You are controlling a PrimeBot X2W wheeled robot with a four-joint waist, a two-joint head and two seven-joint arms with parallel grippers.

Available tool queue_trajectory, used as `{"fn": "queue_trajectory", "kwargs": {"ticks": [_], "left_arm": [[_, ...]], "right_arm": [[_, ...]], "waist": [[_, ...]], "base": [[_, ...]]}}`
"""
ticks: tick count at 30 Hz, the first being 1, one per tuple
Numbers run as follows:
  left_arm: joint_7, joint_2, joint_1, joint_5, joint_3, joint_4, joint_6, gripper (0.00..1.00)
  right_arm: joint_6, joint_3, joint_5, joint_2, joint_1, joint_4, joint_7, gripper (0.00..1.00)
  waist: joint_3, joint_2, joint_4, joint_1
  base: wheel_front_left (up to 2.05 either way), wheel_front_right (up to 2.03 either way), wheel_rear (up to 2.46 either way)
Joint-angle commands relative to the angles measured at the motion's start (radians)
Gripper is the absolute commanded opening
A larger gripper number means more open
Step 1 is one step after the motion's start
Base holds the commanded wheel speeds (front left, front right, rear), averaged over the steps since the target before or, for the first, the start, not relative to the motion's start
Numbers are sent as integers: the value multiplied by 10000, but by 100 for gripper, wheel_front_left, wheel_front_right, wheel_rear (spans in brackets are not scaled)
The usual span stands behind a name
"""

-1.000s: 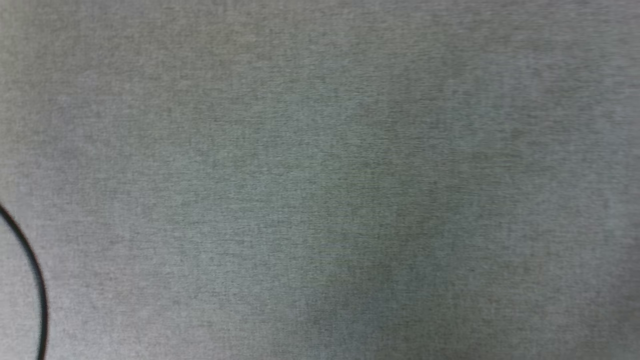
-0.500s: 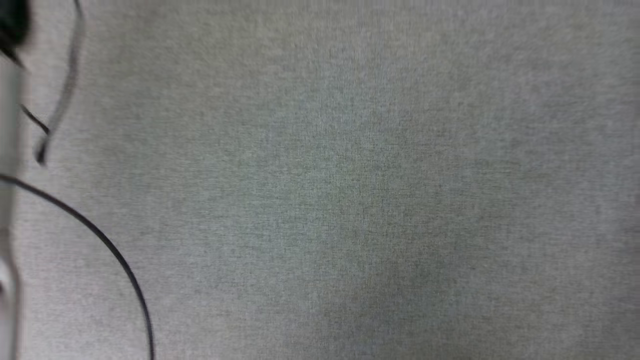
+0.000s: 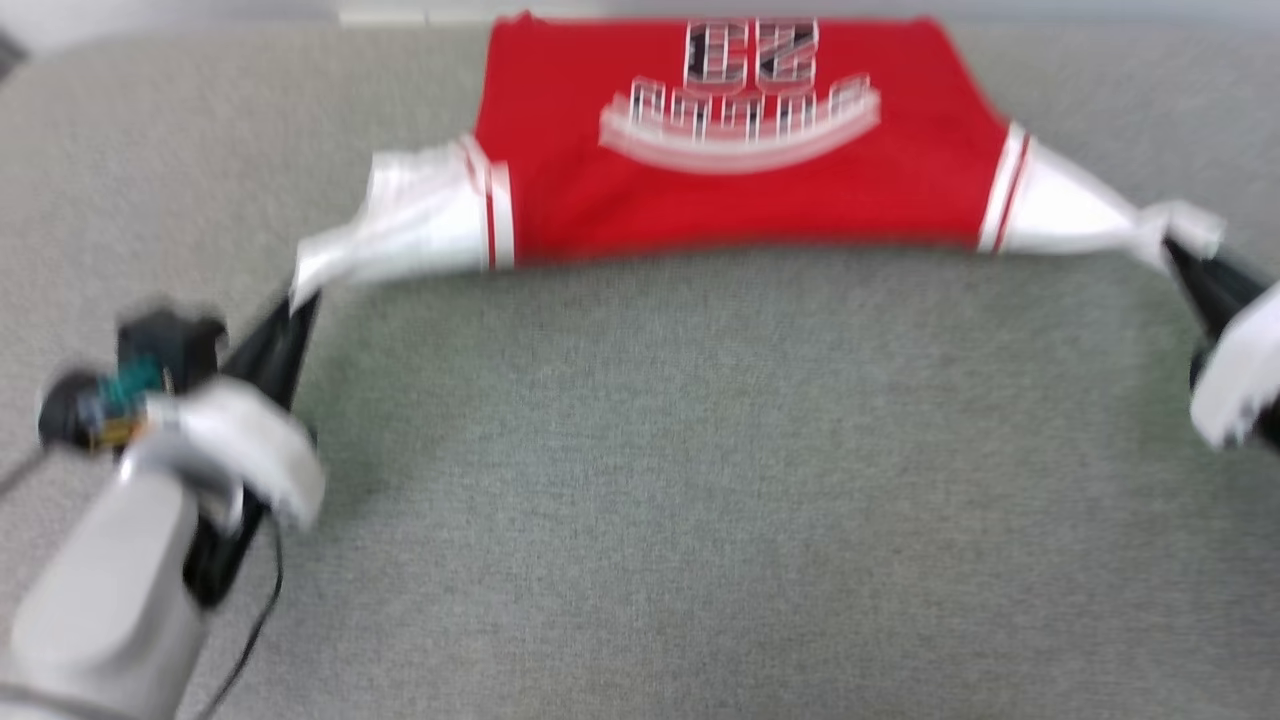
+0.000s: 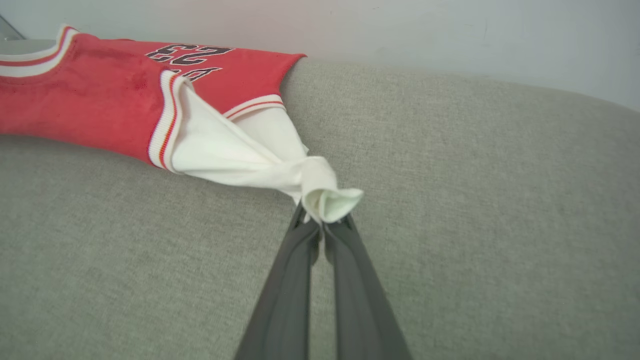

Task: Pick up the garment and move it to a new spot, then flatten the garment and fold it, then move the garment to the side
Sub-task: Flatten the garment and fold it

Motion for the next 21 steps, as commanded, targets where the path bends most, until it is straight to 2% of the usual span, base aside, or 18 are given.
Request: {"fn": "queue_trajectory", "kwargs": {"ticks": [1,7,11,21], "left_arm": [[44,212,486,-1,-35,-120,86,0],[217,758,2776,-201,-118,-939,509,0],[273,858,3935,-455,-58,-1669,891,0],[679,1278,6399,-982,-25,-3391,1670,0]], "right_arm": [[-15,129,-66,-319,460,-134,-23,0],[-17,508,62,-1064,2052,-662,-234,0],[-17,570,109,-1217,2846,-846,-385,0],[-17,701,475,-1768,4715,-2011,49,0]], "waist": [[-705,0,-115,2],[-1355,0,-220,2],[-1771,0,-285,2],[-2562,0,-537,2]], "base": [[0,0,0],[0,0,0],[0,0,0],[0,0,0]]}}
